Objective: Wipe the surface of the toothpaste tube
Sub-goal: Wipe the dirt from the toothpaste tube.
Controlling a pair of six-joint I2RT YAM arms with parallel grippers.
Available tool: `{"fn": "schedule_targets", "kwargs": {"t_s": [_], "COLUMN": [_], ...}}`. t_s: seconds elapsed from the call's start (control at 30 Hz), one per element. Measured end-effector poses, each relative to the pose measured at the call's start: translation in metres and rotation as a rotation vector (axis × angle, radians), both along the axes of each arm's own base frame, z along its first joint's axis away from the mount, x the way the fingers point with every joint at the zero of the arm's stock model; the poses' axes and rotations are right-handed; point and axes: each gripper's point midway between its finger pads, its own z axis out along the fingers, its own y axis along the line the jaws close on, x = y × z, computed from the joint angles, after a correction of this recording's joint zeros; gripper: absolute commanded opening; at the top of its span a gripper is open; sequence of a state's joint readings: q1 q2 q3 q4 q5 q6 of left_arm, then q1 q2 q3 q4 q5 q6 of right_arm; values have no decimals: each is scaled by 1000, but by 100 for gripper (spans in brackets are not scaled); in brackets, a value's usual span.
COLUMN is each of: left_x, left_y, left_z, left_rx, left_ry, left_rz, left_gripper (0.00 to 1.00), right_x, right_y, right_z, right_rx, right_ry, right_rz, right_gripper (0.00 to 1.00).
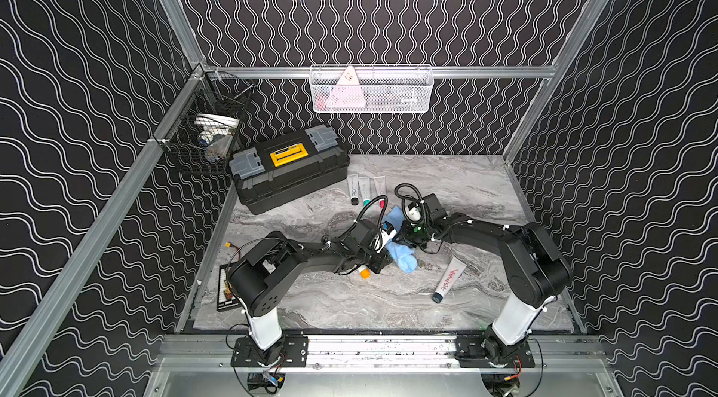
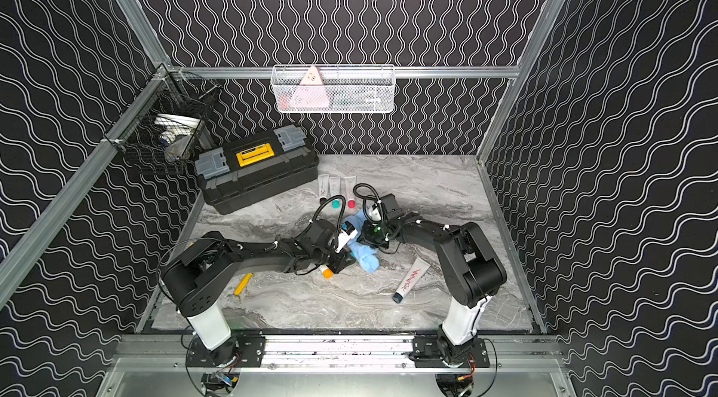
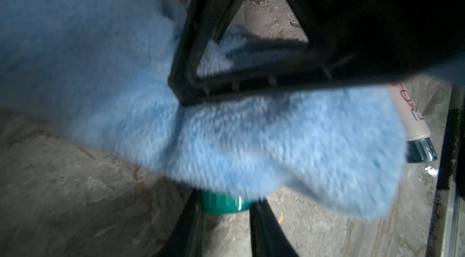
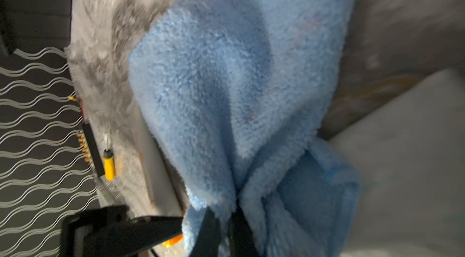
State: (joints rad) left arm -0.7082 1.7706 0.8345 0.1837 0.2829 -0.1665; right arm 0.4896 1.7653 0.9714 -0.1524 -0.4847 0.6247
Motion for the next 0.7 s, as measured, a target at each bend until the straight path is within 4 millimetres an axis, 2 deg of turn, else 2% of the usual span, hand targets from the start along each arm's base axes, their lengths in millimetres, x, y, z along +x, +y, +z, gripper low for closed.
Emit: {"fn": "schedule_targets", "kwargs": {"t_s": [0.23,0.33,0.5,0.7], "left_x": [4,8,13,32], "left_y": [0,0,-1,-8], "left_z": [-2,-3,-2,5], "left_rx": [-8,-16,-26,-23], "left_ry": [-8,-5,3,-10], "left_rz": [28,51,104,189], "left_gripper": [15,14,12,12], "right_x": [-2,1,22,47], "right_y": [5,-1,-35,-77], "right_z": [5,8,17,51], "right_rx": [35,40,36,30], "right_ry": [19,19,-4,-98], "right_rz": [5,-3,-73,-143], "right_gripper": [0,0,0,0]}}
